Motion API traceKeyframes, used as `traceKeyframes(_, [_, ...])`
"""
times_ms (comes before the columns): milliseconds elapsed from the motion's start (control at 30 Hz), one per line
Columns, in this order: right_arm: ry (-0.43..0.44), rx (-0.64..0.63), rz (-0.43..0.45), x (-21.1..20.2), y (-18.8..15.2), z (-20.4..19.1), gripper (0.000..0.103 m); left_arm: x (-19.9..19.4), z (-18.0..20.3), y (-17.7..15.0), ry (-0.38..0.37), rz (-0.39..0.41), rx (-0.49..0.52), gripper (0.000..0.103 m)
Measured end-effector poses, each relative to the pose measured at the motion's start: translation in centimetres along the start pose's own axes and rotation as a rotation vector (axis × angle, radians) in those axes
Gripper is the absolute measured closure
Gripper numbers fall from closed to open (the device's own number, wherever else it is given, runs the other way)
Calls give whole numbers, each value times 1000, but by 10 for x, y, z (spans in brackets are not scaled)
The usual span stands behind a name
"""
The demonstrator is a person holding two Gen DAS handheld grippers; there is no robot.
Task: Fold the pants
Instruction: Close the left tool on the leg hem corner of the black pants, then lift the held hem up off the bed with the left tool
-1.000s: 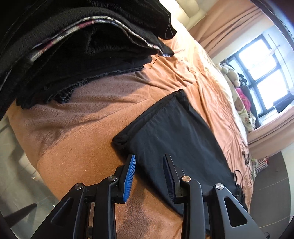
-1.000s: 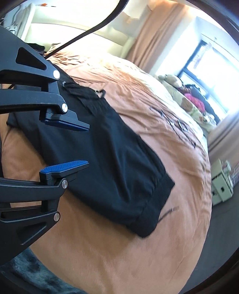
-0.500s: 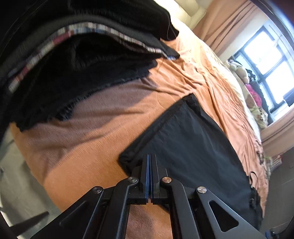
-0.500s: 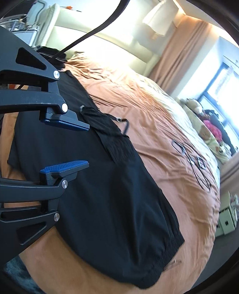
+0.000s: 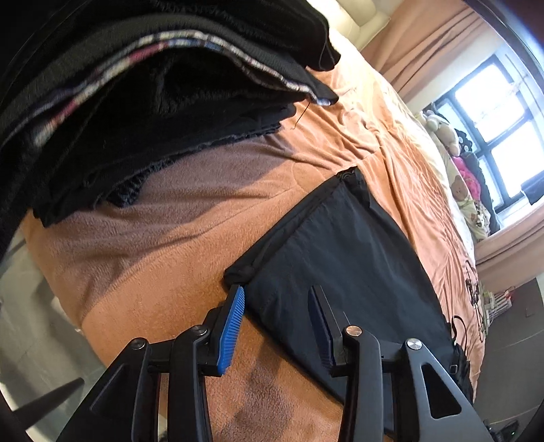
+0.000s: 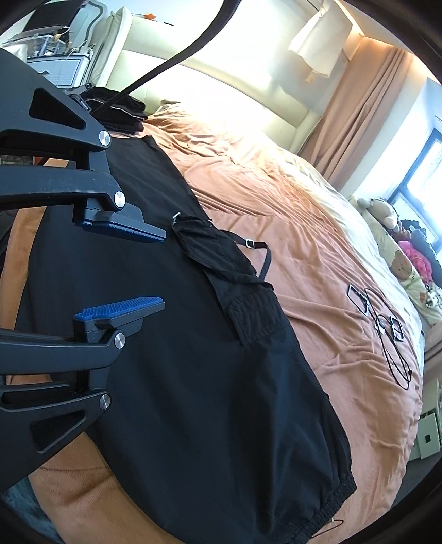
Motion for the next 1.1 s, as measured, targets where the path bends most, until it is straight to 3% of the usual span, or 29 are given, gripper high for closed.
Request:
traceKeyframes(233, [-1, 10, -5, 12, -2, 1, 72, 7, 3, -1, 28, -4, 0, 65])
traceKeyframes(300, [3, 15, -7, 14, -2, 2, 72, 6, 5, 1, 23, 0, 5, 85])
traceKeyframes(400, [14, 13, -18, 20, -7, -2, 72, 6, 8, 6, 22, 10, 14, 96])
traceKeyframes(633, [34, -30, -58, 40, -16, -21, 72, 0, 8, 20, 83, 77, 29, 98])
traceKeyframes(800, [26, -60, -110, 60, -26, -33, 72, 8, 0, 17, 119, 61, 29, 98])
traceKeyframes(1100, [17, -144, -237, 109, -54, -64, 72, 8, -10, 2, 84, -5, -22, 94])
Point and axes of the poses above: each gripper's, at about its wrist camera, not at the fingertips, and x roughly the way its jaws point, z to its right, y to its top, the point moved 8 cm from there along x, roughly the way its jaws point, and after that the axes turned 4 degrees about z, right-handed, at the moved point
